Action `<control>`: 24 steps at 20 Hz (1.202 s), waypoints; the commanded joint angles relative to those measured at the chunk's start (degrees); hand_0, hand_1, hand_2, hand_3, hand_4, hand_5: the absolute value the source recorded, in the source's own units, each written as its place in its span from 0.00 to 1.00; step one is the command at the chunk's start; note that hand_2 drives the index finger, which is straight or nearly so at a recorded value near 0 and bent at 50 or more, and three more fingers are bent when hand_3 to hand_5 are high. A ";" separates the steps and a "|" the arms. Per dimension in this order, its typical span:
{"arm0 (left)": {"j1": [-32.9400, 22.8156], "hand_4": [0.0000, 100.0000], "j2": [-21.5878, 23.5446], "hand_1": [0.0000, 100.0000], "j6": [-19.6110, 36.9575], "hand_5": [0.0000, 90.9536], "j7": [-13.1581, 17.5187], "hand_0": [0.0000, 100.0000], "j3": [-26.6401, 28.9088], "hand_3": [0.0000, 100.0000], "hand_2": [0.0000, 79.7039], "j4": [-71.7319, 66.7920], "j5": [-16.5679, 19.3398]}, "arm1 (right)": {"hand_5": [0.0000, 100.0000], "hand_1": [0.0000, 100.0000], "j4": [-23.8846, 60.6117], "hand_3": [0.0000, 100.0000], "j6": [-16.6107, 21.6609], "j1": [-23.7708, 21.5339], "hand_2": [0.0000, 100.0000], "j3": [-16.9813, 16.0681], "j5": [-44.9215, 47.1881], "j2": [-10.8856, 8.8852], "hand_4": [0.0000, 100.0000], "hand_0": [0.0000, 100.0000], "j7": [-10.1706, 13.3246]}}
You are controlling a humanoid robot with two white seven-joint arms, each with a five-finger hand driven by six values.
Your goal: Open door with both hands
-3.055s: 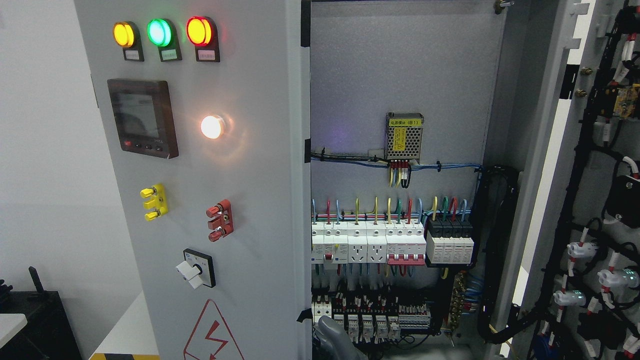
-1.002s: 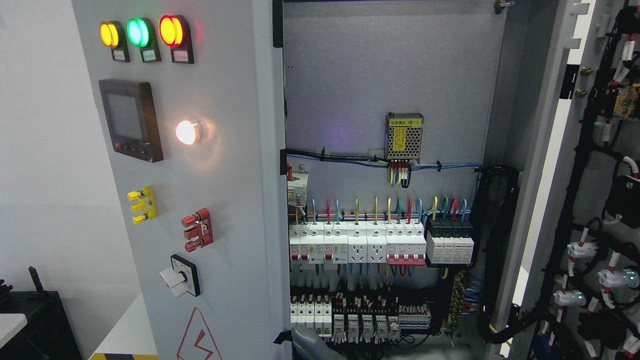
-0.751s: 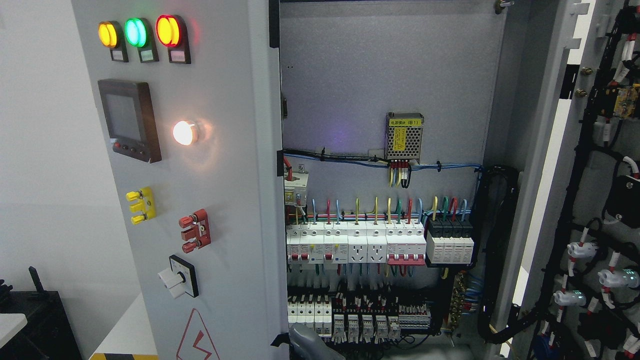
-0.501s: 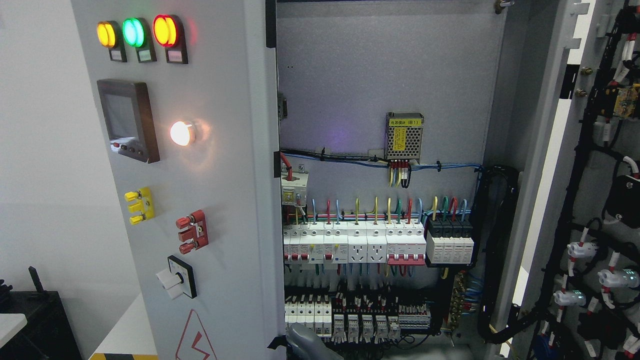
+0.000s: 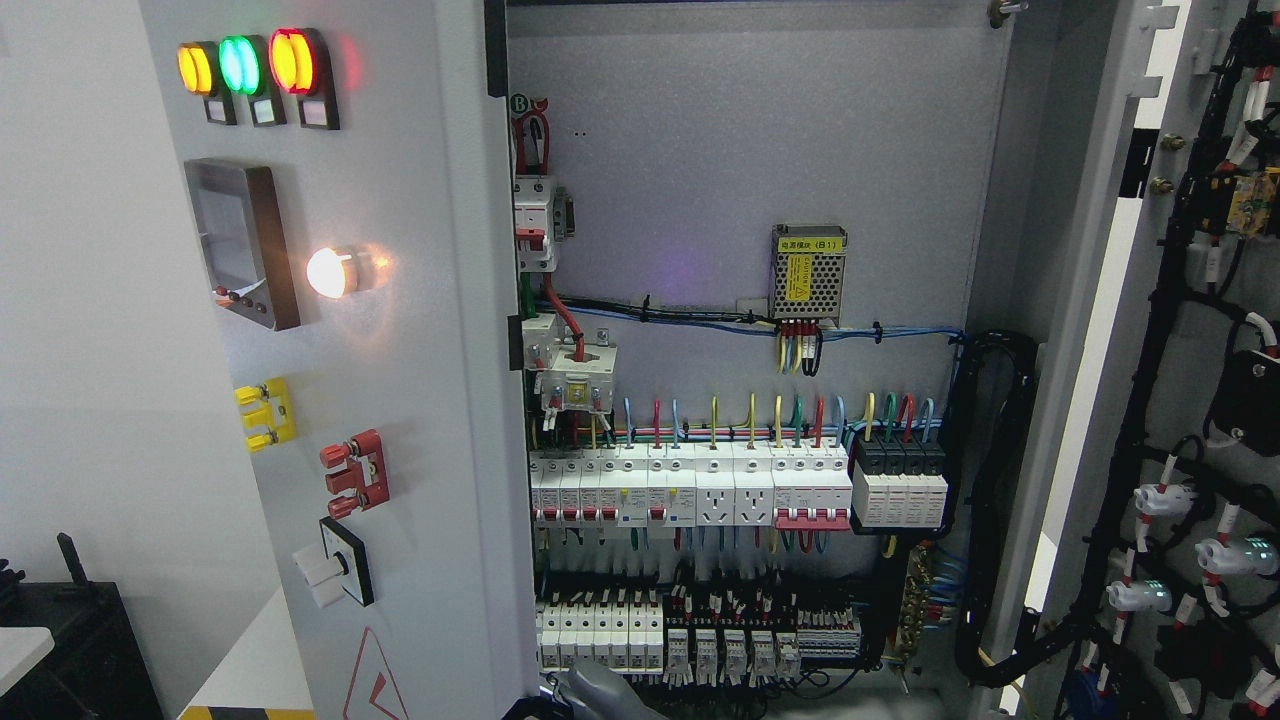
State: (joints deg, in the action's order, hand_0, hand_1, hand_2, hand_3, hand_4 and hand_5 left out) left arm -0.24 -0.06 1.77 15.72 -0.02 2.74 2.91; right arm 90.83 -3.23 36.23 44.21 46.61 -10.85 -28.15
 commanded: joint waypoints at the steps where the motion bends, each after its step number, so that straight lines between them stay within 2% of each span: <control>1: -1.08 0.04 -1.70 0.00 -0.01 0.00 0.02 0.00 0.02 0.00 0.00 -0.01 -0.01 | 0.00 0.00 0.66 0.00 -0.02 -0.37 0.00 1.40 0.06 0.21 0.00 0.00 -0.06; 24: -1.08 0.04 -1.87 0.00 -0.01 0.00 0.02 0.00 0.55 0.00 0.00 -0.01 -0.27 | 0.00 0.00 1.72 0.00 -0.02 -0.45 0.00 4.83 -0.03 0.39 0.00 0.00 -0.06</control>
State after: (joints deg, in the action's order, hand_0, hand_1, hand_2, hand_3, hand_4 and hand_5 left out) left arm -0.01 -0.01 1.85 15.74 -0.24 2.72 2.62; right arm 92.03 -3.23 35.78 47.55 46.60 -10.51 -28.20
